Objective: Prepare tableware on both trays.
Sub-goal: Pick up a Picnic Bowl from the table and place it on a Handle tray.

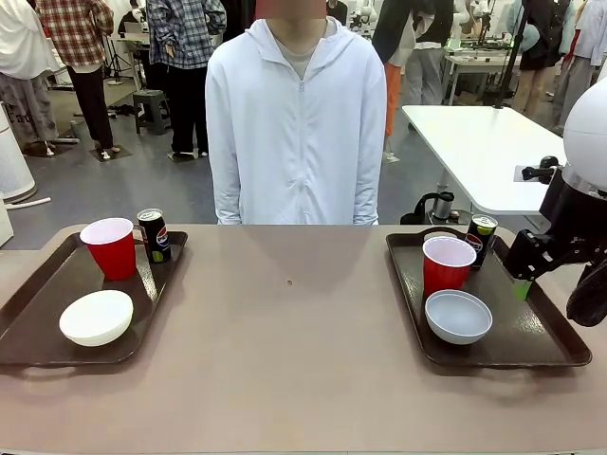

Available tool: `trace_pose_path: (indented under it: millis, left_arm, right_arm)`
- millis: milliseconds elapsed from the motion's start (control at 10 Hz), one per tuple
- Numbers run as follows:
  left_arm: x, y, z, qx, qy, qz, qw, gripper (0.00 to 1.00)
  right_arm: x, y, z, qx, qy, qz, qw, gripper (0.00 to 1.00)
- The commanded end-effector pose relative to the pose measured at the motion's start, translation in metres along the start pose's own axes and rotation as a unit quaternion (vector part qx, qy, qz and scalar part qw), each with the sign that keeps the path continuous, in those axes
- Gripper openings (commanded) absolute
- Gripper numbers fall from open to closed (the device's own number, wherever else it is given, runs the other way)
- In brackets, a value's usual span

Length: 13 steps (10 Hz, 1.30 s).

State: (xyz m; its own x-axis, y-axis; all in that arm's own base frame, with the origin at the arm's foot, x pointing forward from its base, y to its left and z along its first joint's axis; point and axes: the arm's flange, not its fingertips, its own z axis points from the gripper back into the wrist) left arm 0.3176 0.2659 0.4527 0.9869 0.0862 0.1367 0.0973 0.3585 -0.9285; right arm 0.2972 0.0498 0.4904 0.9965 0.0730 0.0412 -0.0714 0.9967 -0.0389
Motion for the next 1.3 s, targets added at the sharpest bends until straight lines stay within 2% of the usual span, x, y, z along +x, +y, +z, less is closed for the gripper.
trace_pose_path:
  millis: [0, 100, 200, 300, 500, 600, 700, 800, 1000, 1200]
  left_arm:
    - [-0.002, -0.001, 0.001, -0.004, -0.004, -0.004, 1.000, 1.00]
    - [-0.002, -0.001, 0.001, -0.004, -0.004, -0.004, 1.000, 1.00]
    - [-0.002, -0.001, 0.001, -0.004, -0.004, -0.004, 1.000, 1.00]
    - [-0.002, -0.001, 0.001, -0.004, -0.004, -0.004, 1.000, 1.00]
    - [-0.002, -0.001, 0.001, -0.004, -0.004, -0.004, 1.000, 1.00]
    - [-0.002, -0.001, 0.001, -0.004, -0.004, -0.004, 1.000, 1.00]
    - [-0.002, -0.001, 0.001, -0.004, -0.004, -0.004, 1.000, 1.00]
    - [-0.002, -0.001, 0.001, -0.004, -0.004, -0.004, 1.000, 1.00]
    - [-0.002, -0.001, 0.001, -0.004, -0.004, -0.004, 1.000, 1.00]
    - [-0.002, -0.001, 0.001, -0.004, -0.004, -0.004, 1.000, 1.00]
  right_arm:
    - [0.004, -0.001, -0.001, -0.001, -0.004, 0.002, 1.000, 1.00]
    - [0.000, 0.000, 0.000, 0.000, 0.000, 0.000, 1.000, 1.00]
    - [-0.017, -0.017, 0.007, 0.111, 0.013, 0.068, 0.991, 1.00]
    - [-0.019, -0.058, 0.009, 0.228, 0.015, 0.107, 0.967, 1.00]
    - [-0.008, -0.128, -0.002, 0.347, -0.001, 0.166, 0.923, 1.00]
    - [0.004, -0.161, -0.012, 0.408, -0.022, 0.154, 0.900, 1.00]
    - [0.014, -0.191, -0.026, 0.496, -0.038, 0.101, 0.862, 1.00]
    - [0.017, -0.209, -0.041, 0.539, -0.049, 0.055, 0.839, 1.00]
    - [0.016, -0.232, -0.063, 0.573, -0.046, -0.052, 0.817, 1.00]
    - [0.011, -0.249, -0.074, 0.572, -0.061, -0.118, 0.809, 1.00]
